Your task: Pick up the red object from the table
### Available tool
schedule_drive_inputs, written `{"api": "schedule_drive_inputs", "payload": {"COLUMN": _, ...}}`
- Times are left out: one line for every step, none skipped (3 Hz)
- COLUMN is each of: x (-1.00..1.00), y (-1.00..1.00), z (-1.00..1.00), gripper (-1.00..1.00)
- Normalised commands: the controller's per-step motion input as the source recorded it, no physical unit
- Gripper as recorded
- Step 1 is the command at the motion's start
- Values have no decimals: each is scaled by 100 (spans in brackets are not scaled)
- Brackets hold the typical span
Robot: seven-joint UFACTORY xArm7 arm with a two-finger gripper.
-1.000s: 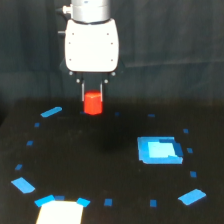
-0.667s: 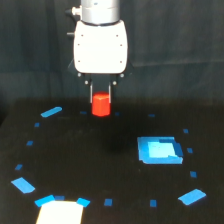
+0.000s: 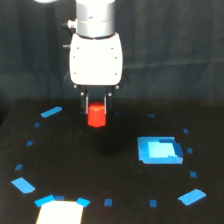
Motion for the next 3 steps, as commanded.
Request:
{"api": "schedule_drive_inputs", "payload": {"x": 35, "y": 19, "z": 48, "gripper": -93}}
{"api": "schedule_drive_inputs", "payload": {"x": 55, "y": -47, "z": 100, "gripper": -100}}
{"api": "schedule_drive_inputs", "payload": {"x": -12, "y": 10, "z": 27, "gripper": -82}}
